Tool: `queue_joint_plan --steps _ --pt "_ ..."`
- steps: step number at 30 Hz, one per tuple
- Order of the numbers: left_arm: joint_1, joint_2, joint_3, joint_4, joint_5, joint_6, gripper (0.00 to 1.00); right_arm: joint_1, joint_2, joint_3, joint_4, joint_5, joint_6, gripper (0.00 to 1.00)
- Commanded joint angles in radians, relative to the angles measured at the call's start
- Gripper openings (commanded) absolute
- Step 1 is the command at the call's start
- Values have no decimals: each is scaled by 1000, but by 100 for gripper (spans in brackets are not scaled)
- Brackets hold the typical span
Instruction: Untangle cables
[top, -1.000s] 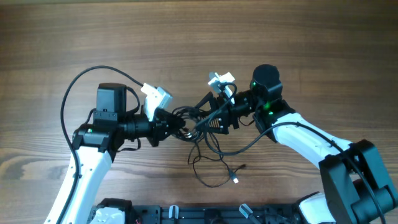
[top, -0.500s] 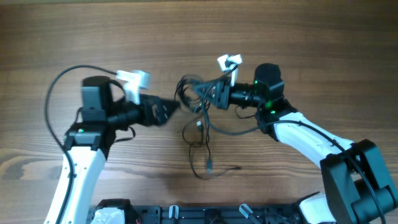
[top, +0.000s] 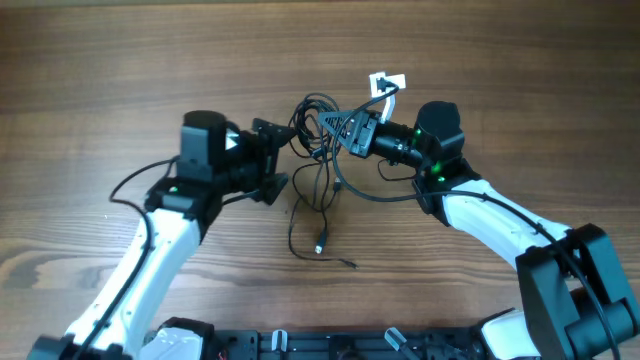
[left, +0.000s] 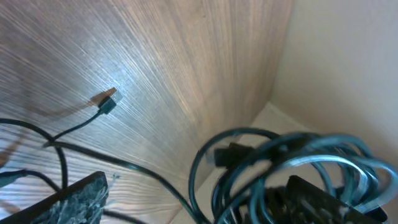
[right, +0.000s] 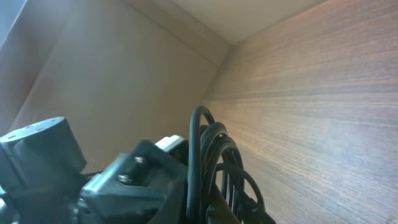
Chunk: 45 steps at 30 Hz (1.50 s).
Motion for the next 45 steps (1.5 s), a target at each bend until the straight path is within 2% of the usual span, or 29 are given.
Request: queue_joint_plan --steps 1,3,6,10,13,14,16,19,21,22,24,27,29,31,34,36,38,41,45 --pt "-54 84 15 123 -78 -50 86 5 13 7 8 -34 14 4" --pt "-77 117 15 195 -79 5 82 5 13 7 5 -34 14 4" --pt "-117 150 15 237 -82 43 62 5 13 7 5 -34 15 4" --pt "-128 150 15 238 -73 43 58 5 13 7 -3 -21 16 4" --pt "-130 150 15 261 -13 74 54 5 13 7 -40 23 58 4" --pt "-136 150 15 259 -13 93 47 5 13 7 -45 27 69 4" --pt "-154 150 15 259 -20 96 39 5 13 7 -44 27 112 4" --pt "-166 150 14 251 -26 96 4 5 13 7 -44 27 139 4" --pt "-164 150 14 180 -85 110 4 5 13 7 -44 27 138 6" --pt "-163 150 14 137 -135 163 4 3 13 7 -45 26 138 13" --pt "-128 140 15 60 -177 352 4 2 13 7 -84 20 92 35" --pt "-31 61 15 -13 -178 574 4 -14 13 7 -213 20 -119 67" --pt "27 -14 15 -46 -179 727 4 -40 13 7 -312 15 -243 84" --pt "75 -103 15 -81 -179 891 4 -74 13 7 -360 -87 -308 93" --pt "97 -230 15 -109 -230 1087 4 -72 13 7 -272 -290 -310 96" --pt "97 -268 15 -109 -298 1098 4 -42 13 7 -203 -355 -309 96" --pt "96 -288 15 -109 -398 1032 4 18 13 7 -177 -338 -310 96" --pt "96 -291 15 -109 -492 803 4 164 13 7 -174 -148 -310 99" --pt "93 -290 15 -117 -504 482 4 315 13 7 -151 187 -310 100"
